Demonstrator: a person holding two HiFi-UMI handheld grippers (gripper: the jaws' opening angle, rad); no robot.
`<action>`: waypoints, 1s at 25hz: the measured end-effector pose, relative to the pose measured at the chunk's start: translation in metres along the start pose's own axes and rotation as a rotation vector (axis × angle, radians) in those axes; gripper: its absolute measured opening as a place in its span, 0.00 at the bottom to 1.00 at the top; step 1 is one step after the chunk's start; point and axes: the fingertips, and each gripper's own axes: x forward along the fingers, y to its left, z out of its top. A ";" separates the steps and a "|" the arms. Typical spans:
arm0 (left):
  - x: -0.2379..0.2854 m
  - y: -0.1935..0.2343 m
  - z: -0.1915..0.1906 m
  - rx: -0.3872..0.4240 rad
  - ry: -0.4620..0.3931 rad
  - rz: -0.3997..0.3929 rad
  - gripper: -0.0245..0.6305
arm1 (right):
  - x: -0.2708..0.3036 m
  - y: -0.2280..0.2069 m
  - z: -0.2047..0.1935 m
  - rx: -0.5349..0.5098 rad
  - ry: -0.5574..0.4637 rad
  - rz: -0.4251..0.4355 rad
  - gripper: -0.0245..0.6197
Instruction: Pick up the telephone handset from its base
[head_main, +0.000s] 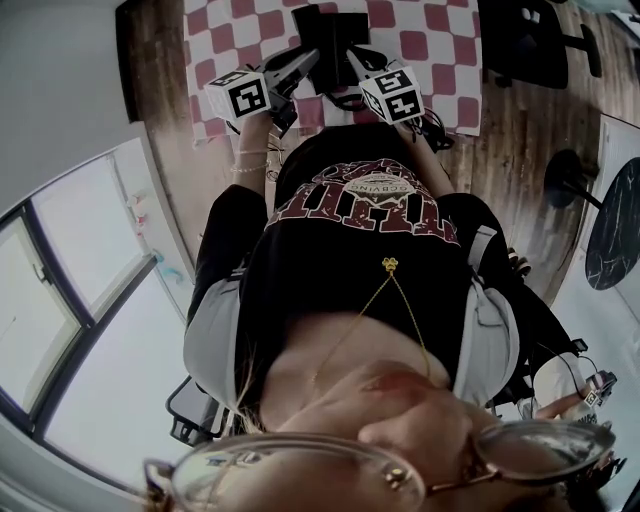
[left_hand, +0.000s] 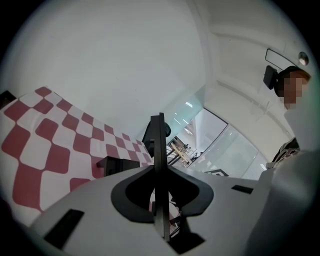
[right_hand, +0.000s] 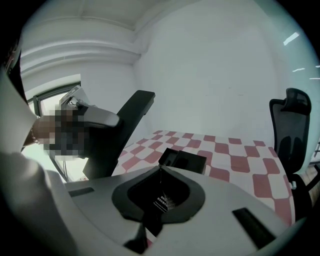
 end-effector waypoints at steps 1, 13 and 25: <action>-0.001 -0.001 0.001 0.003 -0.001 0.001 0.16 | 0.000 0.001 0.001 -0.004 -0.001 0.000 0.07; -0.010 -0.016 0.015 -0.012 -0.021 -0.024 0.16 | -0.004 -0.003 0.012 -0.008 -0.040 -0.023 0.07; -0.018 -0.033 0.032 0.000 -0.039 -0.044 0.16 | -0.006 -0.002 0.010 -0.002 -0.034 -0.019 0.07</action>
